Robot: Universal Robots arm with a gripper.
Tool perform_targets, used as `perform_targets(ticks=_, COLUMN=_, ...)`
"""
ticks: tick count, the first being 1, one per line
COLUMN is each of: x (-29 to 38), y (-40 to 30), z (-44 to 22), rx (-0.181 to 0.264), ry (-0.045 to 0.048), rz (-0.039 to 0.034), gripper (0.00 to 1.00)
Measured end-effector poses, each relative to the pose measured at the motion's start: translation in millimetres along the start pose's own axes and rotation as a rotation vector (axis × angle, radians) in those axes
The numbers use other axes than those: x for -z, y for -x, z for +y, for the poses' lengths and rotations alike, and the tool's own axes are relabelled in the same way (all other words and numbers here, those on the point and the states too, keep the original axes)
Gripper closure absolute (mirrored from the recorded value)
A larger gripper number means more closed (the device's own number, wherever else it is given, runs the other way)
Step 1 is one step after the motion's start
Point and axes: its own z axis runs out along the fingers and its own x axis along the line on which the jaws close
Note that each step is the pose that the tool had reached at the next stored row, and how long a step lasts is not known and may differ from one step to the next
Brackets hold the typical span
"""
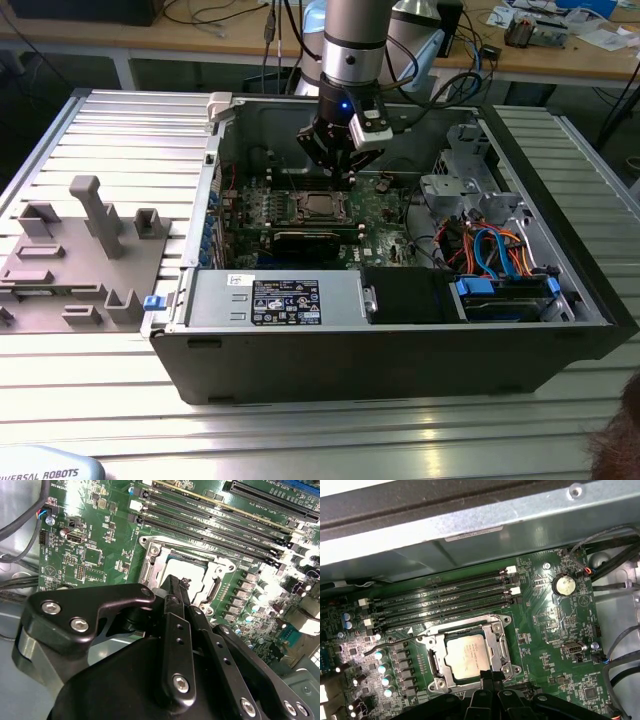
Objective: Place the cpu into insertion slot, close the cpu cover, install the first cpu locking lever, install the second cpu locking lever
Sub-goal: 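Install the first cpu locking lever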
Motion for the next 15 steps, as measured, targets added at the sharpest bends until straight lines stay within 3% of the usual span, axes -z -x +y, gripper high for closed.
perform_targets(ticks=15, x=0.0, y=0.0, z=0.0, rx=0.013, ry=0.0001, rz=-0.0008, gripper=0.89)
